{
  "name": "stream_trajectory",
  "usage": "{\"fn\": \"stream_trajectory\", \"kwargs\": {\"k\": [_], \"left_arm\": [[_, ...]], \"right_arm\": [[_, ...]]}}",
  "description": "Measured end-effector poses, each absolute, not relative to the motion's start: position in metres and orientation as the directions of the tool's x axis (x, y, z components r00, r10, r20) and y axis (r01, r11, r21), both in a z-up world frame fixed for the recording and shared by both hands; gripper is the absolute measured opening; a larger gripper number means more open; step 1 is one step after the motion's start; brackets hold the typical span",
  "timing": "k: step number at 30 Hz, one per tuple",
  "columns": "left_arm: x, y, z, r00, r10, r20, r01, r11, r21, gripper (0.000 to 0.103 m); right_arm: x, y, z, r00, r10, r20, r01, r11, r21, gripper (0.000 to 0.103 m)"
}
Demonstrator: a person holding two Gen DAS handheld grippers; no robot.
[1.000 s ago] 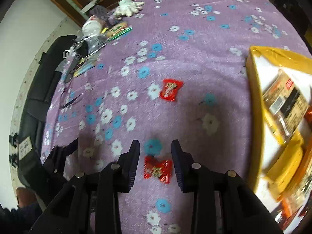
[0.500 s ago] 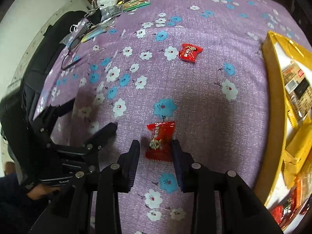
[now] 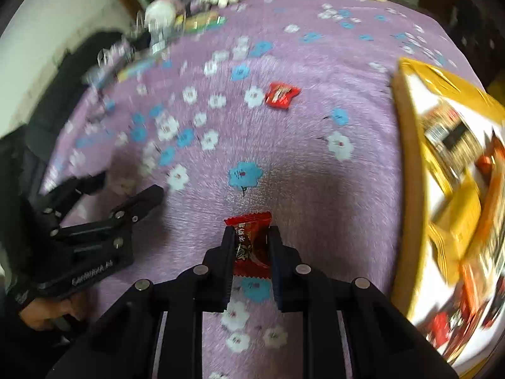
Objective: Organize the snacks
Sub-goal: 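Grasp a red candy on the table with the right tool, then grasp the red candy with left tool while right holds its candy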
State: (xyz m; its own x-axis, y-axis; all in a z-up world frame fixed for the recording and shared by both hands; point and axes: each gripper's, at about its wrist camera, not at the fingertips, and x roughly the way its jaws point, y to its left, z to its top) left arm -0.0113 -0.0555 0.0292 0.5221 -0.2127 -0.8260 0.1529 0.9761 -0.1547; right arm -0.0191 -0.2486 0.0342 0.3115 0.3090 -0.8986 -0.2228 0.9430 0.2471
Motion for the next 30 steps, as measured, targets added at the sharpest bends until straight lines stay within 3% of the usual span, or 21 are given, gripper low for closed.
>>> {"fn": "stream_trajectory", "kwargs": {"k": [3,8,16,23,27,30], "left_arm": [[0.012,-0.060,0.039,0.464,-0.306,-0.831,0.161,0.952,-0.261,0.073],[0.056,-0.084,0.039,0.408,-0.369,-0.835,0.174,0.929,-0.326,0.072],[0.100,-0.135,0.036,0.378,-0.377,-0.846,0.213,0.924,-0.316,0.071],[0.117,-0.159,0.017,0.360,-0.296,-0.885,0.220,0.948,-0.228,0.048],[0.109,-0.156,0.017,0.389,-0.276,-0.879,0.233,0.952,-0.196,0.025],[0.092,-0.148,0.017,0.413,-0.274,-0.869,0.239,0.953,-0.186,0.024]], "right_arm": [[-0.029,-0.265,0.045,0.349,0.346,-0.871,-0.182,0.937,0.300,0.019],[-0.043,-0.284,0.058,0.395,0.347,-0.851,-0.149,0.938,0.313,0.019],[-0.061,-0.317,0.076,0.448,0.328,-0.831,-0.124,0.944,0.306,0.019],[-0.066,-0.337,0.083,0.473,0.319,-0.821,-0.100,0.946,0.310,0.019],[-0.064,-0.340,0.083,0.476,0.323,-0.818,-0.105,0.945,0.311,0.019],[-0.061,-0.339,0.082,0.472,0.329,-0.818,-0.108,0.942,0.316,0.019]]}}
